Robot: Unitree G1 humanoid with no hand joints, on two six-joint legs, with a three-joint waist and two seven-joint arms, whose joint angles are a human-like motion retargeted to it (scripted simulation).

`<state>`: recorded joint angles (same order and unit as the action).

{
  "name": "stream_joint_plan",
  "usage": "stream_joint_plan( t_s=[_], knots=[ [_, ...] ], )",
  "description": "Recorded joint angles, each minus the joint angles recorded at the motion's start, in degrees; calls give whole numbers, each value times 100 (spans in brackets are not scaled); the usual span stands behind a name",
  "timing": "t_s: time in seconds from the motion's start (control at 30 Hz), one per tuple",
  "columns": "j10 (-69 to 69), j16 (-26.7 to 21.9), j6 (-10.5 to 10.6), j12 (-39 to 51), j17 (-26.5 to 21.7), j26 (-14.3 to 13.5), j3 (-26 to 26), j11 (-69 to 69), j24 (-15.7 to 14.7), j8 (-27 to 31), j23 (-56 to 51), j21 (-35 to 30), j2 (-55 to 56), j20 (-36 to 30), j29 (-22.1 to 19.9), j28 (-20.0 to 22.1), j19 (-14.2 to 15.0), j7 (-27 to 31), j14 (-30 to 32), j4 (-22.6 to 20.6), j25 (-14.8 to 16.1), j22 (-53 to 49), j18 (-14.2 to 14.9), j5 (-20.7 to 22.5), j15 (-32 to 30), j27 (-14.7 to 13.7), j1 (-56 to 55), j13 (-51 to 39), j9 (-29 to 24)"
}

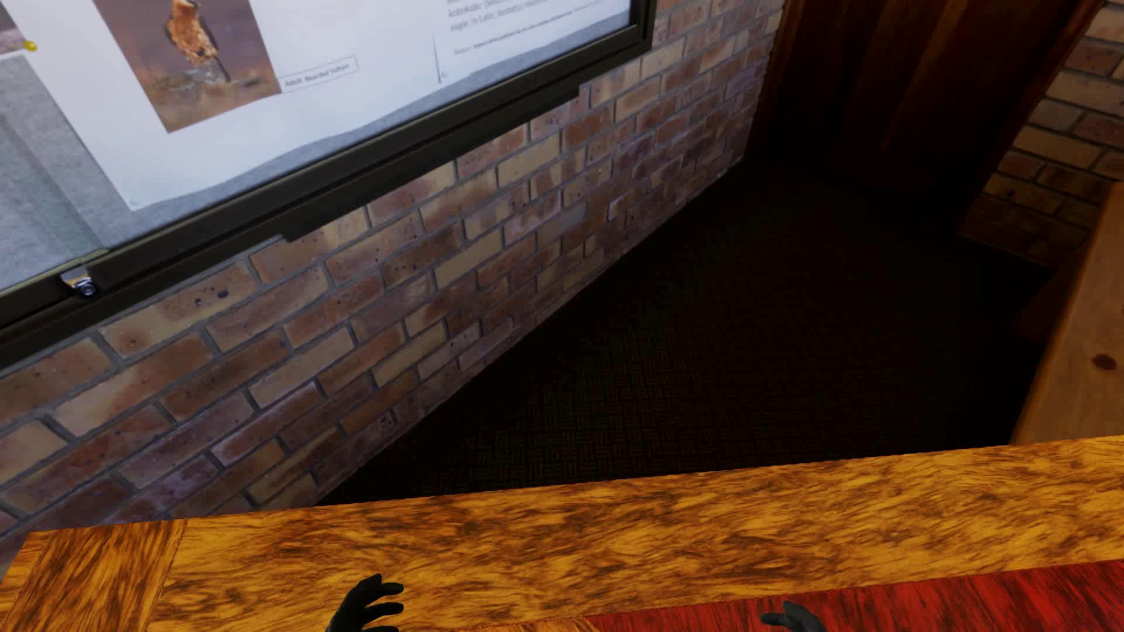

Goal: Rotate 180

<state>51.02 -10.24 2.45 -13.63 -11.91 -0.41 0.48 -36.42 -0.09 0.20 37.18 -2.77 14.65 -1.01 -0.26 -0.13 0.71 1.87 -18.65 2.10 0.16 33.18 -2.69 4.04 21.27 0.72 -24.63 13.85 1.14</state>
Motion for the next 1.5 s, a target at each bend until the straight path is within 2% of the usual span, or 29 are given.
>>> stream_joint_plan(
  t_s=[0.03, 0.07, 0.13, 0.17, 0.23, 0.27, 0.3, 0.43, 0.47, 0.53, 0.57, 0.6, 0.63, 0.67, 0.77, 0.83, 0.87, 0.93, 0.97, 1.1, 1.13, 1.17, 1.23, 1.27, 1.3, 1.37, 1.43, 1.47, 1.5],
  knots=[
    [-480, 42, -40, -246, 160, 16, -172, -202, 44, 254, -45, -151, 73, -311, -69, -6, -251, -23, -587, -19, -12, 426, -277, 157, 173, 333, 166, -263, 61],
    [-721, 99, -212, -240, 292, 160, -319, -492, 180, 368, 32, -167, 166, -274, -193, -71, -210, -172, -444, 1, -31, 633, 345, 129, 352, 493, 381, -322, 51],
    [-395, 83, -393, 291, 175, 476, -465, -947, 435, 183, 186, -80, 374, -521, -530, -109, -323, -442, -646, 97, -107, 235, 399, -13, 607, 628, 353, -145, -206],
    [157, 236, -430, 439, 218, 476, -566, -1088, 457, 249, 353, 48, 450, -550, -732, -58, -337, -513, -455, 139, -177, 106, 311, 3, 682, 695, 77, -99, -313],
    [355, 211, -254, 236, 95, 216, -792, -857, 348, 529, 307, 42, 325, -350, -1085, -129, -341, -269, -206, 154, -255, 618, -464, 185, 608, 712, -181, 38, -346],
    [-463, 66, -208, 191, 118, 230, -842, -846, 309, 673, 324, -27, 330, 42, -1253, -292, -332, -146, -402, 270, -258, 604, -43, 262, 624, 638, -35, 31, -339],
    [-678, -171, -246, 220, 299, 253, -875, -879, 246, 597, 111, -104, 325, -109, -1357, -379, -350, -260, -352, 318, -237, 594, 724, 167, 693, 660, 132, 66, -339],
    [-252, 131, -333, 499, 192, 131, -838, -1201, -9, -55, 278, 219, 385, -524, -989, -273, -235, -716, -575, 434, -128, 178, 737, -353, 1018, 466, 302, -69, -388],
    [572, 158, -326, 503, 111, 26, -694, -1185, 14, 78, 454, 177, 324, -712, -907, -215, -351, -617, -102, 487, -193, 192, 534, -256, 1035, 447, -52, -77, -411],
    [1236, 175, -133, 343, -81, -10, -564, -878, 137, 384, 606, 181, 107, -245, -925, -366, -338, -168, 130, 157, -301, 371, -993, -95, 953, 294, -597, -96, -345],
    [1094, 55, -48, 353, -204, 116, -444, -868, 266, 482, 501, 25, 75, -49, -1001, -543, -315, -139, -248, 17, -356, 19, -967, -66, 992, 288, -784, -96, -336],
    [514, -91, 41, 313, -26, 91, -428, -969, 405, 604, 320, -121, 61, 15, -1094, -688, -293, -84, -522, -19, -390, 159, -769, 23, 1064, 393, -731, -170, -315],
    [-265, -248, 115, 223, 218, 21, -466, -1204, 478, 574, 167, -189, 116, -81, -1157, -775, -209, -67, -206, 154, -387, 499, 314, 53, 1127, 505, -444, -264, -289],
    [-348, -330, 56, 253, 263, 76, -636, -1360, 479, 295, -21, -188, 143, -182, -1116, -802, -116, -180, -276, 177, -318, 520, 666, -150, 1135, 498, -294, -102, -293],
    [-476, -60, -332, 557, 221, 80, -944, -1343, 217, -21, 19, 112, 337, -296, -720, -440, 299, -763, -456, 363, -109, 342, 676, -643, 1250, 769, 25, 69, -309],
    [-189, 107, -426, 671, -49, -79, -1044, -1268, -100, 92, 322, 114, 226, -510, -541, -156, 25, -509, -550, 439, -52, 120, 771, -466, 1271, 741, 53, 197, -364],
    [163, 83, -444, 632, -85, -178, -975, -1129, -146, 188, 428, 195, 84, -534, -545, -108, -186, -358, -417, 406, 3, 161, 312, -374, 1222, 716, -9, 171, -419],
    [-70, -136, -272, 201, -49, -187, -877, -868, -37, 513, 233, 132, -4, -148, -817, -253, -144, -62, -688, 391, 76, 360, -929, -134, 1104, 534, -3, -9, -323],
    [-567, -252, -231, 92, 60, -50, -807, -1066, 8, 501, 43, -11, 87, -130, -1011, -333, -85, -147, -712, 591, 51, 460, 825, -131, 1010, 417, 317, -114, -308],
    [-272, 16, -402, 480, 240, 286, -797, -1270, 221, -272, 161, 246, 477, -634, -1009, -110, 310, -646, -693, 716, 8, 278, 981, -727, 1029, 507, 525, -101, -359],
    [591, 155, -419, 590, 15, 296, -767, -1267, 214, -144, 379, 353, 401, -638, -907, -40, -40, -555, -240, 741, -19, 115, 811, -647, 1049, 434, 191, -30, -445],
    [1343, 153, -354, 555, -144, 255, -771, -1166, 190, 48, 576, 287, 389, -699, -897, -48, -41, -258, 524, 635, -38, 111, 197, -517, 996, 340, -254, 42, -386],
    [897, -155, -162, 239, -109, 201, -893, -938, 176, 440, 312, 67, 246, -80, -1019, -416, -69, 17, -159, 403, -77, 93, -718, -284, 908, 394, -567, 103, -331],
    [-159, -180, 24, 115, 23, 155, -885, -985, 195, 551, 198, -63, 215, 195, -1072, -568, -36, 35, -718, 495, -111, 273, -738, -118, 903, 521, -541, 41, -340],
    [-478, -294, 38, 154, 273, 202, -831, -1250, 209, 484, 62, -93, 283, 9, -1066, -594, 37, 96, -170, 529, -120, 401, 892, -177, 924, 653, -271, 64, -325],
    [-625, -98, -103, -4, 376, 249, -843, -1515, 215, 247, -47, -163, 430, -138, -797, -440, 193, -209, -212, 563, -74, 217, 976, -451, 813, 982, -38, -171, -218],
    [-643, 150, -298, 377, 234, 284, -738, -1215, 175, 22, 198, 227, 283, -446, -466, -170, 313, -542, -350, 657, -54, 82, 988, -686, 1130, 700, 162, -104, -189],
    [-615, 143, -351, 582, 151, 207, -802, -1231, 171, 141, 155, 162, 293, -546, -412, -56, -54, -585, -452, 722, -52, 133, 1049, -591, 1136, 601, 238, -11, -215],
    [-367, 179, -356, 716, 40, 104, -896, -1225, 183, 235, 235, 183, 235, -519, -454, -10, -13, -467, -460, 745, -34, 156, 956, -501, 1144, 509, 222, 93, -292]
  ],
)
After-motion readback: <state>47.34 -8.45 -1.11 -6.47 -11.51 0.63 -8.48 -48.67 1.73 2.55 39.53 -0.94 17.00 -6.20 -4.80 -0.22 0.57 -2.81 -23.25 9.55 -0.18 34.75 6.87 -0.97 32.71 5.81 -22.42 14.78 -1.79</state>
